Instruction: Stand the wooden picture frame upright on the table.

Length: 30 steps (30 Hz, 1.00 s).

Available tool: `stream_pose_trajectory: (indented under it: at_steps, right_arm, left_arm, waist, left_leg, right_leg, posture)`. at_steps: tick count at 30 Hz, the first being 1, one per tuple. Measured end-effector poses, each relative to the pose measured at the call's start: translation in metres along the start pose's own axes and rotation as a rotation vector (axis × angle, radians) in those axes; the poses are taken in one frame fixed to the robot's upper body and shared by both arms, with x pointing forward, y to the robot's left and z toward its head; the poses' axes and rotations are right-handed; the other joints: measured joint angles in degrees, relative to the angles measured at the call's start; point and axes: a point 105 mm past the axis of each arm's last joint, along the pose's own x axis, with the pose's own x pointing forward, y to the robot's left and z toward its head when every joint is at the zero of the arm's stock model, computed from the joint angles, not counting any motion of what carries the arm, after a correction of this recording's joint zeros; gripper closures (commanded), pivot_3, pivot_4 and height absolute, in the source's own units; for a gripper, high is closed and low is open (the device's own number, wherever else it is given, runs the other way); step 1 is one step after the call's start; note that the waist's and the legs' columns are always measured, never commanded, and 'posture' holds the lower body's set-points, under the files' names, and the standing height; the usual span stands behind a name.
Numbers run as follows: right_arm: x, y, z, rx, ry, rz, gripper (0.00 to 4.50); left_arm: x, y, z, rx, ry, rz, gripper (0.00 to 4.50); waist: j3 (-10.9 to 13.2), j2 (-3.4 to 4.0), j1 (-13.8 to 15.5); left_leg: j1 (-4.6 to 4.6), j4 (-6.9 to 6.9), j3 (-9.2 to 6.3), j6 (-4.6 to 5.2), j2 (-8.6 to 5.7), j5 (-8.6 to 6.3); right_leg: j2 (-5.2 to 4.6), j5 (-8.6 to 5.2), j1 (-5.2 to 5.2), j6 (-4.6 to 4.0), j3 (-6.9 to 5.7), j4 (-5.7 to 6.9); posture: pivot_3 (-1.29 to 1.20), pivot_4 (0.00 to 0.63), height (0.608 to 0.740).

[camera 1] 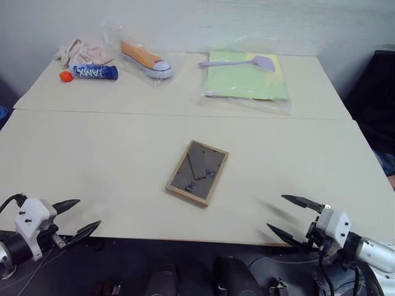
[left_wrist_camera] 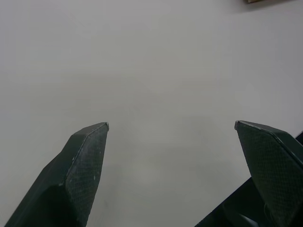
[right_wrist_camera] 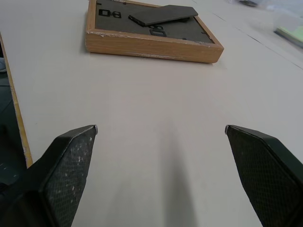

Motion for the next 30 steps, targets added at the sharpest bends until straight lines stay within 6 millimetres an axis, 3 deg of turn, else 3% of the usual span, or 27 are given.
stream_pose_trajectory:
  at_steps: [6,10,14,21,24,30]
  right_arm:
    - [0.008,0.001,0.002,0.003,-0.02,0.01,0.05]
    - [0.025,-0.001,0.008,0.02,-0.061,0.012,0.0]
    - [0.049,-0.007,0.016,0.104,-0.088,-0.016,0.9]
    - [0.096,-0.012,0.016,0.002,-0.037,0.047,3.41]
    - [0.117,-0.012,0.008,-0.009,-0.006,0.066,4.46]
    - [0.144,-0.014,0.021,-0.04,-0.036,0.047,4.46]
  left_arm:
    - [0.007,0.0,0.01,-0.011,-0.036,-0.007,0.0]
    - [0.03,0.002,0.036,0.01,-0.12,-0.035,0.86]
    - [0.06,-0.007,0.061,0.068,-0.153,-0.143,2.08]
    - [0.125,-0.012,0.087,0.16,-0.17,-0.195,4.39]
    - [0.155,-0.02,0.084,0.145,-0.169,-0.205,4.5]
    - [0.176,-0.046,0.074,0.173,-0.147,-0.288,4.5]
  waist:
    - [0.0,-0.02,0.1]
    - [-0.1,-0.03,0.2]
    - [-0.1,-0.01,0.0]
    - [-0.1,-0.02,0.0]
    - [-0.1,-0.04,-0.1]
    - [-0.1,-0.05,0.0]
  left_leg:
    - [0.0,0.02,0.0,-0.02,0.0,0.02]
    - [0.0,0.05,0.0,-0.09,-0.01,0.06]
    - [-0.02,0.05,0.01,-0.19,-0.02,0.12]
    - [-0.07,0.12,0.06,-0.23,-0.08,0.17]
    - [-0.24,0.24,0.13,-0.22,-0.07,0.18]
    - [-0.25,0.43,0.13,-0.22,-0.04,0.19]
  right_leg:
    - [0.0,0.0,0.01,0.0,-0.01,0.02]
    - [0.0,0.01,0.01,0.02,-0.01,0.05]
    - [0.01,0.02,-0.03,0.04,-0.01,0.07]
    - [0.08,0.04,-0.12,0.07,-0.02,0.25]
    - [0.14,0.04,-0.28,0.08,-0.02,0.52]
    - [0.13,0.04,-0.29,0.09,-0.02,0.62]
  posture:
    - [0.0,0.15,0.74]
    - [0.0,0.15,0.74]
    - [0.0,0.15,0.74]
    - [0.0,0.15,0.74]
    - [0.0,0.15,0.74]
    - [0.0,0.15,0.74]
